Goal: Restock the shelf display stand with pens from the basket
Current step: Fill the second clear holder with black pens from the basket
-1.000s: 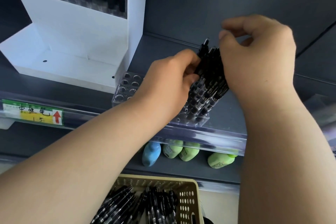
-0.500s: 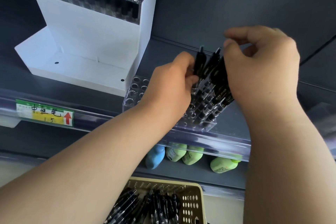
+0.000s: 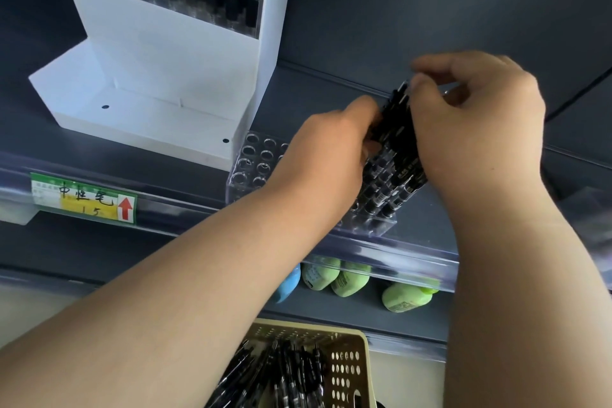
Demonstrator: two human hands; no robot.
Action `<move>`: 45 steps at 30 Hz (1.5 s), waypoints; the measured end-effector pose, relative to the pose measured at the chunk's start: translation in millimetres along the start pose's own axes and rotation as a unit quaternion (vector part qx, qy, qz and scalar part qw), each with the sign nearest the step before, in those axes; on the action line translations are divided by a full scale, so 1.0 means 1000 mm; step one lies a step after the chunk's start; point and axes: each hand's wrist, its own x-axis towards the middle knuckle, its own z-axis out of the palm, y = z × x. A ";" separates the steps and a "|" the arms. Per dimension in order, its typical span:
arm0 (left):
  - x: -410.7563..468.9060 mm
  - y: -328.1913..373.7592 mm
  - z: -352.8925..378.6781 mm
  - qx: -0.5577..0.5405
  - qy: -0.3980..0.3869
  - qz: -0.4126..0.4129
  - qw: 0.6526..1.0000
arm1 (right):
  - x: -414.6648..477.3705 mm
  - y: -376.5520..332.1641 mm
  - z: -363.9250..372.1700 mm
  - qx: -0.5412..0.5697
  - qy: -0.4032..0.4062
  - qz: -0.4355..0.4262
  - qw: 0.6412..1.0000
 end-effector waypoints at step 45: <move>-0.251 -0.077 -0.026 0.207 -0.375 -0.284 0.858 | -0.283 0.021 0.044 -0.126 -0.560 0.193 0.796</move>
